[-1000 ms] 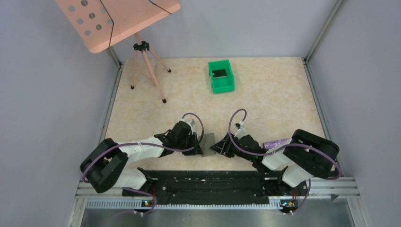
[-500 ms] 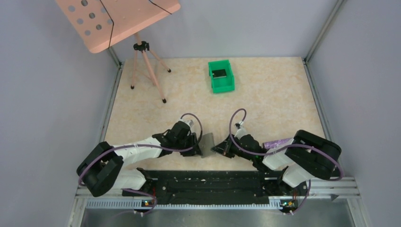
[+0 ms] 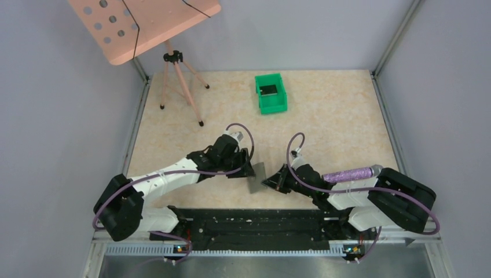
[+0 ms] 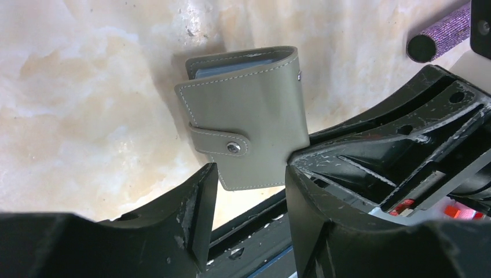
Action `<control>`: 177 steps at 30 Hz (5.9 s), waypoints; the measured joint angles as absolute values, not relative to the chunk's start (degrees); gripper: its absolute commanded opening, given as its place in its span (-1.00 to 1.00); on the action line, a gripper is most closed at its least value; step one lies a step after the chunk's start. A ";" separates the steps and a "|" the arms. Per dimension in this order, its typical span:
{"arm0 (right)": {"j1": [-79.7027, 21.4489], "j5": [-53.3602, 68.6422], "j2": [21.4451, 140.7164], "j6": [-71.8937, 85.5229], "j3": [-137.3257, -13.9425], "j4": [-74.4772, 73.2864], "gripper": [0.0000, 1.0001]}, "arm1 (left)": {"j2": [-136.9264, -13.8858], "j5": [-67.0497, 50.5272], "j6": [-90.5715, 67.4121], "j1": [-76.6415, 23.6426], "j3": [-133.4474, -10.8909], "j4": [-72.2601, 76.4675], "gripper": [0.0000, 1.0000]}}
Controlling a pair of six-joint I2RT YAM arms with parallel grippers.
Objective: Take the credit cards out of the card holder
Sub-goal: Open the card holder at the center of the board.
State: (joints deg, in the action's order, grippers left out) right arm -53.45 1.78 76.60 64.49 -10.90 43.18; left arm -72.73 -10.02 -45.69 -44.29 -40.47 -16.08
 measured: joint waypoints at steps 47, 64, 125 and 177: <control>-54.76 -1.04 72.34 62.13 -10.74 36.73 -1.00 | -85.80 -9.50 -45.95 -47.79 -45.98 -15.31 -0.16; -54.89 -1.45 70.83 61.60 -10.07 36.14 -1.00 | -86.78 -8.10 -45.67 -48.21 -47.16 -17.34 -0.69; -64.29 -20.84 76.64 50.39 -33.95 -4.82 0.82 | -71.07 -6.96 -51.53 -48.42 -27.51 -3.29 -1.00; -66.76 -36.75 70.35 55.18 -33.19 -17.72 0.25 | -68.49 -2.33 -52.36 -48.42 -26.79 -7.16 -1.00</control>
